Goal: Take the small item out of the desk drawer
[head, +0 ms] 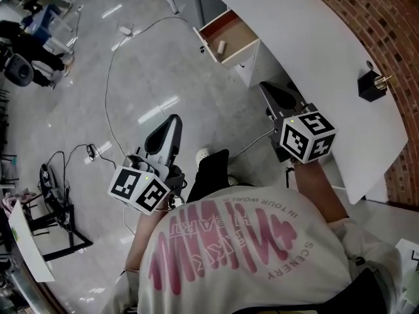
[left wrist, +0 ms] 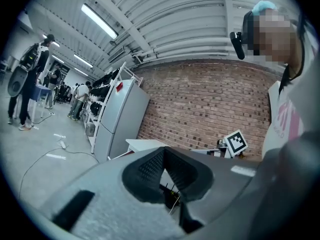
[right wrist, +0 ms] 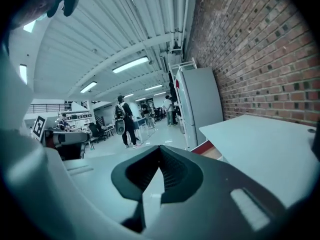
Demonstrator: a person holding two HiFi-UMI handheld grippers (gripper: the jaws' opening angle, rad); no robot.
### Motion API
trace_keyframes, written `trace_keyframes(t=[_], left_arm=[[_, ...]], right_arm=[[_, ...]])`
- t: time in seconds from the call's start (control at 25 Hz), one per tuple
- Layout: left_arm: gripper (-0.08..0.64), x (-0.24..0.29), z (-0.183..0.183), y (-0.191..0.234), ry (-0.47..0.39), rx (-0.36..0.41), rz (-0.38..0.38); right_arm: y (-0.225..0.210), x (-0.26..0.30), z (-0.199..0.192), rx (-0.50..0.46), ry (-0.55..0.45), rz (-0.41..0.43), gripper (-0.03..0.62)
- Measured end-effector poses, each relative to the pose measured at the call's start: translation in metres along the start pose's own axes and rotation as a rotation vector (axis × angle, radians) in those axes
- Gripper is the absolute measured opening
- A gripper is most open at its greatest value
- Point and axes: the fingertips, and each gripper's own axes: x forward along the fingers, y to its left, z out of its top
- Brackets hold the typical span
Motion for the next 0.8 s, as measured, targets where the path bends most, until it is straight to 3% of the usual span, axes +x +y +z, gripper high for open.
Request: trace_keyframes(t=[0.24,0.52,0.8], left_arm=[[0.005,0.025,-0.004,0.020,0.018,-0.021,-0.006],[0.005,0.050,0.005,0.059,0.026,-0.039,-0.018],[0.004,0.085,0.029,0.105,0.030,-0.047,-0.058]], right_arm=[[-0.020,0.025,-0.007,0.057,0.033,-0.001,0.008],[-0.028,0.066,0.001,0.007,0.059,-0.037,0.009],[-0.045,0.109,0.017,0.102,0.046,-0.073,0.009]])
